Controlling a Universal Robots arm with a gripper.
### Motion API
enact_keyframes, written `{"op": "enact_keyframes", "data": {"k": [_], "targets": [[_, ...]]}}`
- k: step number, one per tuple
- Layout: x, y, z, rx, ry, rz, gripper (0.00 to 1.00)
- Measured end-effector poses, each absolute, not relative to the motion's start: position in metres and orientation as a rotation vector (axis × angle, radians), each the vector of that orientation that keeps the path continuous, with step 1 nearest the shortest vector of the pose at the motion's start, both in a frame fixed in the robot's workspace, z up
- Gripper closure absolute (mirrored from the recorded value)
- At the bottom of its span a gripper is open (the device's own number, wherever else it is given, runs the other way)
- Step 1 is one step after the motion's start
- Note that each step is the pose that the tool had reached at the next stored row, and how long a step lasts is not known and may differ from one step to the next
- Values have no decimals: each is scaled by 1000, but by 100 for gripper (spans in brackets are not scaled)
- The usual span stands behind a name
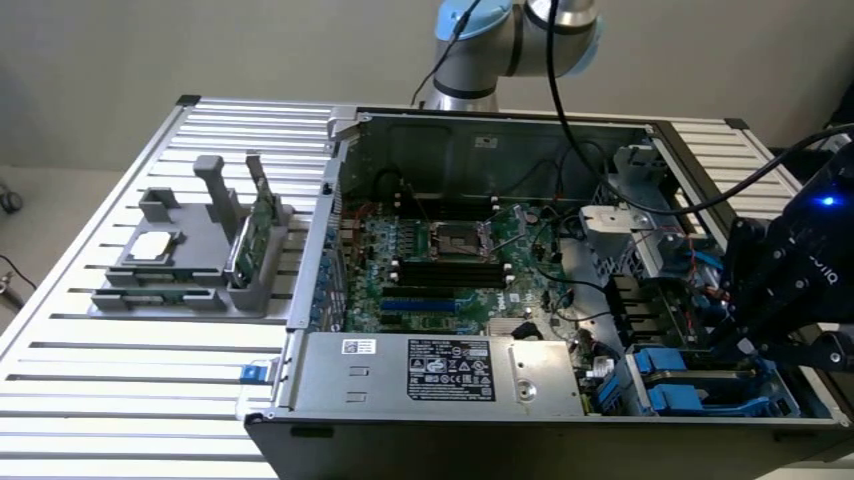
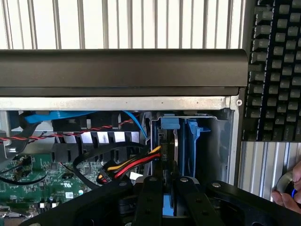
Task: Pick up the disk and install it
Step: 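Insert the first disk wire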
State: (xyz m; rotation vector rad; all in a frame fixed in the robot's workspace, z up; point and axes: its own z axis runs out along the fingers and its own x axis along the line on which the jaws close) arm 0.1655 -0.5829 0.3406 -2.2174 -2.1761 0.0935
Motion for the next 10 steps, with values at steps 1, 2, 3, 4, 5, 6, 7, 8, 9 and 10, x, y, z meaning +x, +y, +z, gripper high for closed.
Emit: {"op": "enact_keyframes", "data": {"k": [1, 2, 3, 4, 5, 6, 7, 8, 9, 10], "targets": [[166, -583, 340, -2218, -2174, 96, 84], [166, -582, 341, -2219, -2171, 98, 84], [166, -582, 340, -2220, -2169, 100, 84], [166, -581, 340, -2221, -2167, 102, 84], [167, -581, 340, -2223, -2165, 103, 84], [167, -581, 340, -2225, -2162, 103, 84], [167, -580, 340, -2228, -2160, 104, 84], [168, -580, 340, -2230, -2158, 104, 84], [169, -580, 340, -2232, -2156, 105, 84], [169, -580, 341, -2233, -2154, 105, 84]]}}
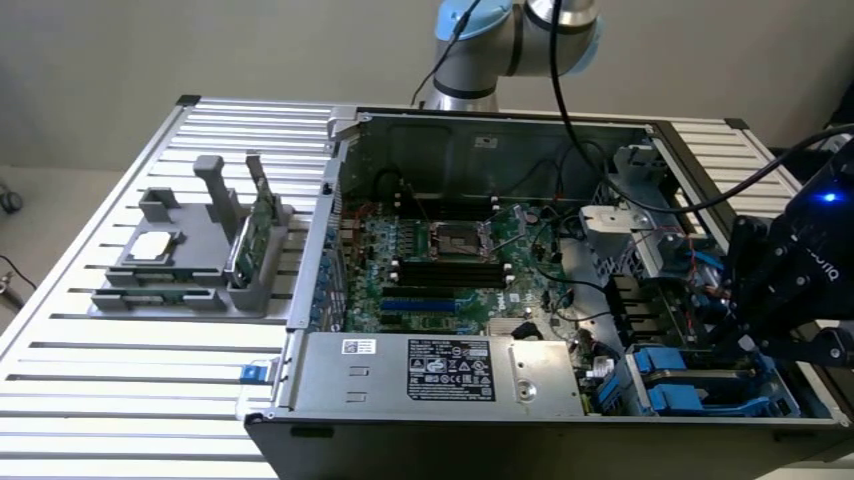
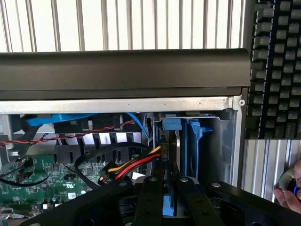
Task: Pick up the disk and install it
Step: 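Insert the first disk wire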
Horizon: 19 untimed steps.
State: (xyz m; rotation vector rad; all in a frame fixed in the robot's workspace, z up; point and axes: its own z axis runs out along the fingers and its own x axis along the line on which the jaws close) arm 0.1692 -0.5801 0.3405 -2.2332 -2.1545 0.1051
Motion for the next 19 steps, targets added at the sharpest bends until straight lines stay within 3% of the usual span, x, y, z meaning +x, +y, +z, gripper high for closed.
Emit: {"op": "enact_keyframes", "data": {"k": [19], "targets": [[172, -580, 336, -2239, -2142, 118, 84]]}}
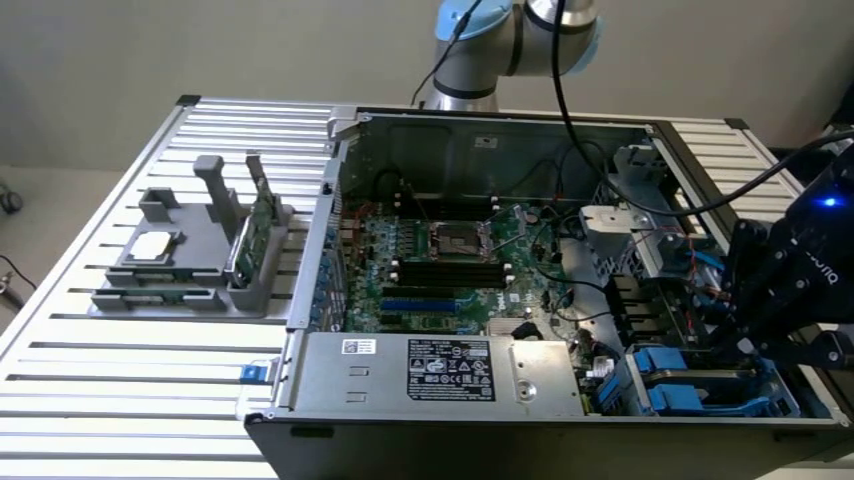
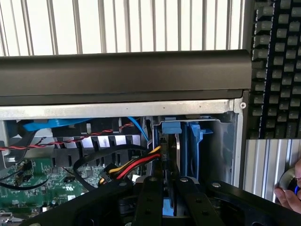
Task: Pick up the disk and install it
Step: 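Insert the first disk wire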
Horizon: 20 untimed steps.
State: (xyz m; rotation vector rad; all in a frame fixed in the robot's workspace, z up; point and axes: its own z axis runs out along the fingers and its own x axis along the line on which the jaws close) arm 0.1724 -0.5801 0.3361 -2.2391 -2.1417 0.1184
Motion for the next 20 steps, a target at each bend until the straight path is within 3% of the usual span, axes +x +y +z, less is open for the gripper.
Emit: {"op": "enact_keyframes", "data": {"k": [20], "targets": [[173, -580, 334, -2240, -2142, 119, 84]]}}
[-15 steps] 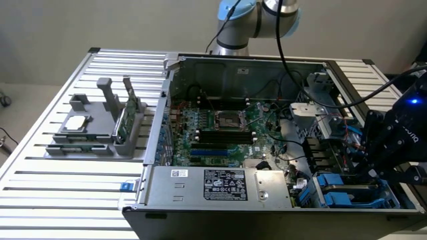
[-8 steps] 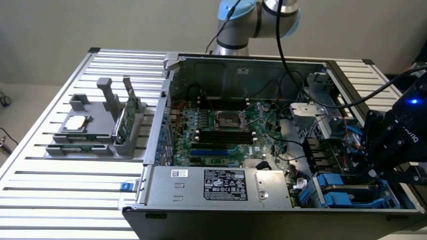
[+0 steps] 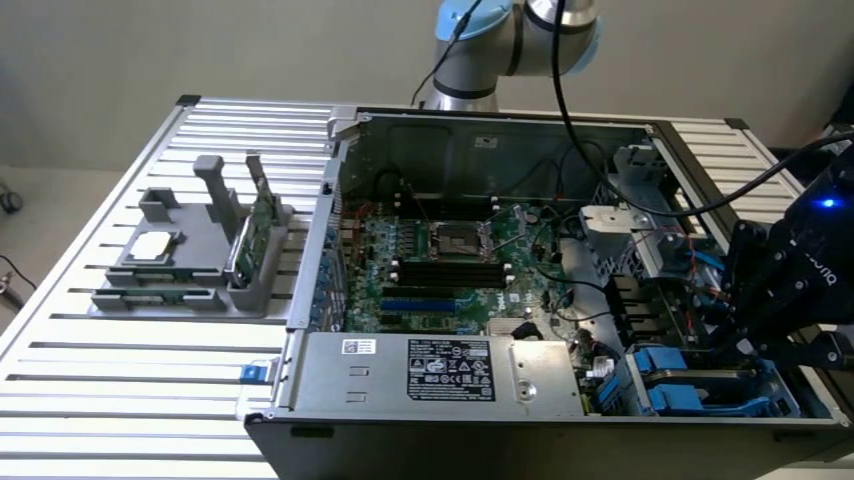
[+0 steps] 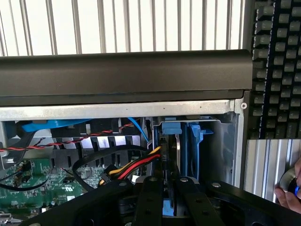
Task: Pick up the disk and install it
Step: 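Insert the first disk wire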
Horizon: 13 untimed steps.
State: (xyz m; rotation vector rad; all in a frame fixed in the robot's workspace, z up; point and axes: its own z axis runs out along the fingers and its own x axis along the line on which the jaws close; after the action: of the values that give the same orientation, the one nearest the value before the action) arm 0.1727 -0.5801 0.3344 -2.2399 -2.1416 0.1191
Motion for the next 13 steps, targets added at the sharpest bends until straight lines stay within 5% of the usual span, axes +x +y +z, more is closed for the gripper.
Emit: {"op": "enact_keyframes", "data": {"k": [5, 8, 13], "targets": [[173, -580, 334, -2239, -2142, 118, 82], [173, -580, 334, -2240, -2142, 119, 69], [173, -580, 339, -2239, -2141, 117, 69]]}}
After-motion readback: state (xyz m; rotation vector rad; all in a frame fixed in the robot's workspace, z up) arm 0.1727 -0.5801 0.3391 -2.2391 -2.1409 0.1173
